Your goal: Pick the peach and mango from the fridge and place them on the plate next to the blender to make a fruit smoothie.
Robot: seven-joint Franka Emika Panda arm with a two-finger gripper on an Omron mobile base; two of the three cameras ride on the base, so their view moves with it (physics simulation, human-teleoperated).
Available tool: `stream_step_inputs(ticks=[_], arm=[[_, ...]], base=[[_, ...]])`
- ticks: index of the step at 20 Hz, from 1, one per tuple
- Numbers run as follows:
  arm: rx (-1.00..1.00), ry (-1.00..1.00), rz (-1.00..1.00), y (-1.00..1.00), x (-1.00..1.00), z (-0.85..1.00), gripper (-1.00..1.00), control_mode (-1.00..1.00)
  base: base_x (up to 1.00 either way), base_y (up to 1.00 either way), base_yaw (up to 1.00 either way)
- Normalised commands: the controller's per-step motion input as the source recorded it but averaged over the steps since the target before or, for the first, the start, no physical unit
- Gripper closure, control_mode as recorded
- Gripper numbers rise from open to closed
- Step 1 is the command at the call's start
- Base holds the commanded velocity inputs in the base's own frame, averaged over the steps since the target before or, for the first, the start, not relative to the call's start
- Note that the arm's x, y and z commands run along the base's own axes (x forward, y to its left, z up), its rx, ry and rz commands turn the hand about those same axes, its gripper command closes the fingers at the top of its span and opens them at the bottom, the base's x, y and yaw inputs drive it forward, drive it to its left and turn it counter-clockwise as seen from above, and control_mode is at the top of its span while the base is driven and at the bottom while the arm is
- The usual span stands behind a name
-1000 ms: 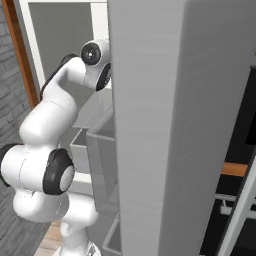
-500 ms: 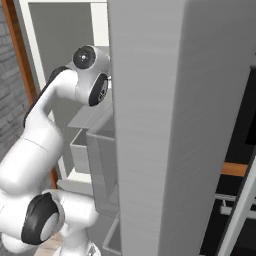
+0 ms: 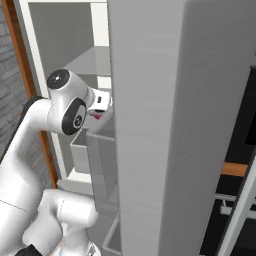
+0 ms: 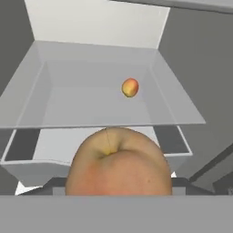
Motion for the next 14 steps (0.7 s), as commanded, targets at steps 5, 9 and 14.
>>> stream_step_inputs(ticks=[5, 9, 14], arm=[[0.08, -0.05, 0.07, 0.04, -1.00, -0.64, 1.00, -1.00], [0.00, 0.00, 0.02, 0.01, -0.17, -0.11, 1.00, -1.00], [0.00, 0.03, 0.07, 0.15, -0.53, -0.01, 1.00, -1.00]], base=[[0.00, 0.00, 0.00], [0.00, 0.00, 0.00], [0.00, 0.00, 0.00]])
